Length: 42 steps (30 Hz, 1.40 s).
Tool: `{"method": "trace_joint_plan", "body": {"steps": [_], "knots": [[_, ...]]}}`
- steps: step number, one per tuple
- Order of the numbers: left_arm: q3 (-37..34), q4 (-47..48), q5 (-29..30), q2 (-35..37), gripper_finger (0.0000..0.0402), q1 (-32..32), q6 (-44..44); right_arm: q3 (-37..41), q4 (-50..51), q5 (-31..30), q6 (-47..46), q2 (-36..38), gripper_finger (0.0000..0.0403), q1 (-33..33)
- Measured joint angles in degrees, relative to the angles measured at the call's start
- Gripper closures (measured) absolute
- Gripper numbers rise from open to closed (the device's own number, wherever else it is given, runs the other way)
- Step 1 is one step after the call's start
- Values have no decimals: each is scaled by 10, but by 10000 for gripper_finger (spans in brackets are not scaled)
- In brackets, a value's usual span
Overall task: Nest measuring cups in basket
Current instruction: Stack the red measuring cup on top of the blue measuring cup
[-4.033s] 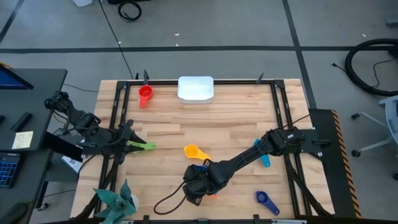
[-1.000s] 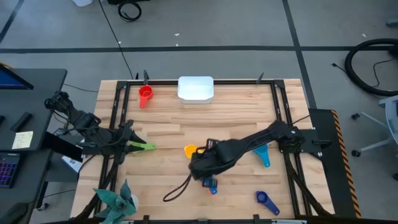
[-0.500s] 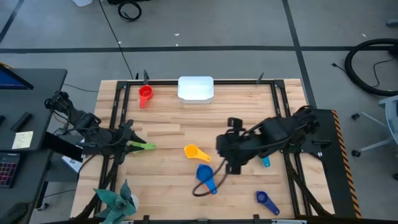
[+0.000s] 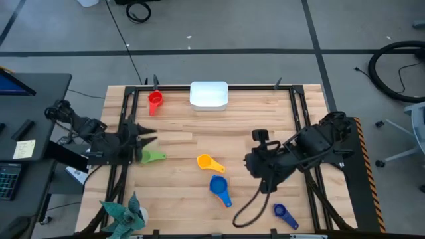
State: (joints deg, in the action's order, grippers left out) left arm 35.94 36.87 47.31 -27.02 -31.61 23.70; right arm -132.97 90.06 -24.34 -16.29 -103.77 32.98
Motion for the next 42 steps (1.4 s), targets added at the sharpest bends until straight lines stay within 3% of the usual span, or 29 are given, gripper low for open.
{"method": "trace_joint_plan", "body": {"steps": [11, 18, 24, 29, 35, 42], "knots": [[172, 74, 20, -79, 271, 159, -74, 0, 0, -67, 56, 5, 342, 19], [254, 168, 32, -163, 271, 295, 1, 0, -1, -117, 36, 7, 342, 17], [274, 176, -89, -227, 271, 412, 26, 1, 0, -170, -14, 30, 341, 17], [275, 176, -132, -279, 271, 513, 27, 1, 0, -192, -46, 47, 341, 18], [275, 175, -252, -345, 271, 645, 54, 0, -1, -195, -46, 54, 341, 17], [275, 173, -320, -430, 271, 746, 54, 4, -1, -190, -31, 54, 341, 18]]}}
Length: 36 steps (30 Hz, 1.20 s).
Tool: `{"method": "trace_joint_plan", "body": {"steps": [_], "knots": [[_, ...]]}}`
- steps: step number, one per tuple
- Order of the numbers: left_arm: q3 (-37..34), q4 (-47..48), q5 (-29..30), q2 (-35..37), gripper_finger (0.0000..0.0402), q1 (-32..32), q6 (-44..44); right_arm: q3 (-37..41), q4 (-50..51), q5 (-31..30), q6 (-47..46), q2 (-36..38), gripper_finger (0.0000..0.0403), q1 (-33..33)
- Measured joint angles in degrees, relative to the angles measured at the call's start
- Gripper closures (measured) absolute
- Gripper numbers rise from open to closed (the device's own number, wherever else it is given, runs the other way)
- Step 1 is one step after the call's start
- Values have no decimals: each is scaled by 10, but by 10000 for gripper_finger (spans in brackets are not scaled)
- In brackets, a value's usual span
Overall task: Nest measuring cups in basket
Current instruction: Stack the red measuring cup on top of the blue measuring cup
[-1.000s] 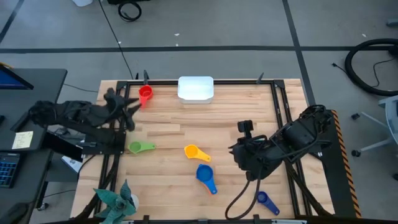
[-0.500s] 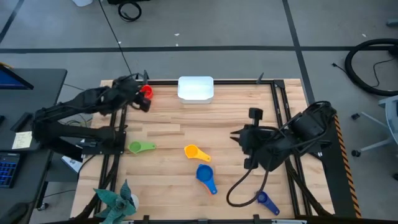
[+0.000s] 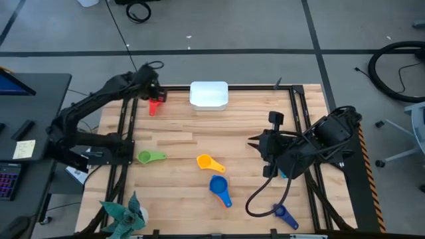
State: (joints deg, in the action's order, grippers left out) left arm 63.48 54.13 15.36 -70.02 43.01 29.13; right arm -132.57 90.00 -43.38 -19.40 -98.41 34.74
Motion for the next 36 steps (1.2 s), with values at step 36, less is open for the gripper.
{"method": "trace_joint_plan", "body": {"steps": [36], "knots": [[438, 358, -128, -253, 271, 137, -104, 0, 0, 26, 11, 0, 341, 0]]}}
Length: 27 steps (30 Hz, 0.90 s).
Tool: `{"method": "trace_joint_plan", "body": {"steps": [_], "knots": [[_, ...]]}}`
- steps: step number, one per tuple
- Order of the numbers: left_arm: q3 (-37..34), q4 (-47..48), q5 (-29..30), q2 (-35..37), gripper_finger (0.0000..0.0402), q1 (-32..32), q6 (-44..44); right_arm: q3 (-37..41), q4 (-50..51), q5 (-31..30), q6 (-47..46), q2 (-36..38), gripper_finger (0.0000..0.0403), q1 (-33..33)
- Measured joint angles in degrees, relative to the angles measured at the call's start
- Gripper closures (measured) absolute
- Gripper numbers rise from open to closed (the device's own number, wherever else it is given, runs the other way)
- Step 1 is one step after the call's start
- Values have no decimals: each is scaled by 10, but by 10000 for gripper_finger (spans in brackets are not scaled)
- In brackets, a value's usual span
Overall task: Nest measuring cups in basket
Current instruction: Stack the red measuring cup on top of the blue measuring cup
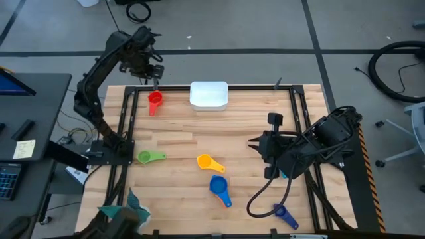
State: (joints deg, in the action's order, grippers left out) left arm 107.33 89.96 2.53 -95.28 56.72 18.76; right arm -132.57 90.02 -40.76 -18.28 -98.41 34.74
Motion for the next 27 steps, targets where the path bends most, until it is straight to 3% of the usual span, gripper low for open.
{"method": "trace_joint_plan", "body": {"steps": [7, 17, 21, 27], "knots": [[0, 0, -42, -21, 271, -20, 3, 0, 0, 4, -11, 0, 341, 0], [0, -80, -98, -70, 271, -135, 30, 0, 0, 4, -6, 0, 341, 0], [0, -38, -55, -112, 271, -152, 37, 0, 0, 4, -6, 0, 341, 0], [-1, 0, 84, -169, 271, -164, 99, 0, 0, 4, -5, 0, 341, 0]]}}
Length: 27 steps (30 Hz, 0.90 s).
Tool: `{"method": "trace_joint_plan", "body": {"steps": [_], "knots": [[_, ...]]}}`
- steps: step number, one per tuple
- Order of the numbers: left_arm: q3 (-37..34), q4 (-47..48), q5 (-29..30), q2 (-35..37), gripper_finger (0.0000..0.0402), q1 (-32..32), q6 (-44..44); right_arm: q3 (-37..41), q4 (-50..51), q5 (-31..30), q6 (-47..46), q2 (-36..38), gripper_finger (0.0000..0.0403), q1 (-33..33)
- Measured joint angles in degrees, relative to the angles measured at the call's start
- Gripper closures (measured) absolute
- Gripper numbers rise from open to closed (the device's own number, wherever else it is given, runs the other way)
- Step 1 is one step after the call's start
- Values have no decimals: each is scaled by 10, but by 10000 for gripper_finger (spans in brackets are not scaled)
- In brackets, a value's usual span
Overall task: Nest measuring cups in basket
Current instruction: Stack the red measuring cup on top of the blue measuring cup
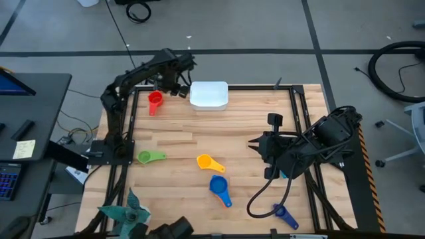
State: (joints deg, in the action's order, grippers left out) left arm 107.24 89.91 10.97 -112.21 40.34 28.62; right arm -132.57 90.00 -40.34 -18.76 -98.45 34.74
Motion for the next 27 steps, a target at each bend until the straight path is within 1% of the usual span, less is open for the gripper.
{"method": "trace_joint_plan", "body": {"steps": [1, 3, 6, 13, 17, 22, 27], "knots": [[0, 1, 2, -5, 271, 0, 13, 0, 0, 5, 7, 0, 341, 0], [0, 1, -15, -16, 271, 4, 32, 0, 0, 15, 14, 0, 341, 0], [0, 1, -32, -31, 271, 14, 35, 0, 0, 19, 14, 0, 341, 0], [-3, 0, -30, -49, 271, 44, 72, 0, 0, 22, 7, 1, 341, 0], [-29, -5, -32, -49, 271, 48, 73, 0, 0, 24, 5, 1, 341, 0], [-84, -13, -33, -49, 271, 66, 90, 0, 0, 25, 4, 1, 341, 0], [-114, -22, -23, -49, 271, 73, 59, 0, 0, 25, 3, 1, 341, 0]]}}
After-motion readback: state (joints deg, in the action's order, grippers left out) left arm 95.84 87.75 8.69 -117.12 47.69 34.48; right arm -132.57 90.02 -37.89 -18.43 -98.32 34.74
